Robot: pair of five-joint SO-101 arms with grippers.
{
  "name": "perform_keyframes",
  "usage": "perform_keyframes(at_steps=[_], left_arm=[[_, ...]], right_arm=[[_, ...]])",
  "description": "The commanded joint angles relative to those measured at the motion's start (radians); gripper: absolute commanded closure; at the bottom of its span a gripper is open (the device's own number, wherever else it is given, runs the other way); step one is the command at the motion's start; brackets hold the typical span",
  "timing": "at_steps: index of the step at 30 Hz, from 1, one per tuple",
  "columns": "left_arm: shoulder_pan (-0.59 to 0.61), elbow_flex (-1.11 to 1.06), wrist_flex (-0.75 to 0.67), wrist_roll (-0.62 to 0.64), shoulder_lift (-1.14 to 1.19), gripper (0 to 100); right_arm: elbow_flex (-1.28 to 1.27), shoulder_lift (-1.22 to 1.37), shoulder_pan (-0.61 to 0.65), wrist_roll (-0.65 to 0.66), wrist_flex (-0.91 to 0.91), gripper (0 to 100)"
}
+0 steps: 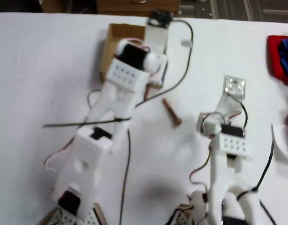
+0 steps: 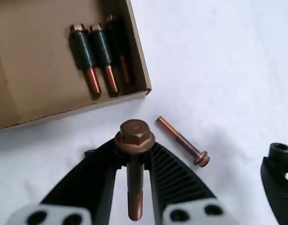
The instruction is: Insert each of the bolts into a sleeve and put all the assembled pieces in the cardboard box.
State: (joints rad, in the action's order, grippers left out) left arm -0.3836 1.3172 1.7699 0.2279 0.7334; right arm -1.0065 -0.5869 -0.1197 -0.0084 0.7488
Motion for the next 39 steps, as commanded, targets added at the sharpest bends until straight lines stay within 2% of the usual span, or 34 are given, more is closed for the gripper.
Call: perform_keyframes(at_steps=[1, 12, 17, 20, 24, 29, 34, 39], left_arm=[[0.015, 0.041, 0.018, 0.005, -0.155, 98], [0.011, 0.024, 0.021, 0.005, -0.365, 98], [-0.021, -0.159, 0.020, 0.021, -0.451, 98], [-0.048, -0.289, 0.018, 0.103, -0.568, 98], [-0.075, -0.447, 0.000, 0.123, -0.744, 98], [-0.066, -0.613, -0.146, 0.120, -0.933, 98], [-0.071, -0.943, -0.281, 0.120, -1.020, 98], [-0.074, -1.256, -0.523, 0.120, -1.165, 98]], right_arm=[[-0.032, -0.131, 0.045, 0.000, -0.019, 97.5], [-0.226, -0.412, 0.133, 0.000, -0.119, 97.5], [-0.269, -0.495, 0.177, 0.002, -0.117, 97.5], [-0.278, -0.516, 0.179, 0.002, -0.117, 97.5], [-0.278, -0.521, 0.200, 0.002, -0.117, 97.5], [-0.278, -0.522, 0.274, 0.000, -0.117, 97.2], [-0.278, -0.524, 0.320, 0.000, -0.119, 97.1], [-0.278, -0.526, 0.366, 0.000, -0.119, 97.4]])
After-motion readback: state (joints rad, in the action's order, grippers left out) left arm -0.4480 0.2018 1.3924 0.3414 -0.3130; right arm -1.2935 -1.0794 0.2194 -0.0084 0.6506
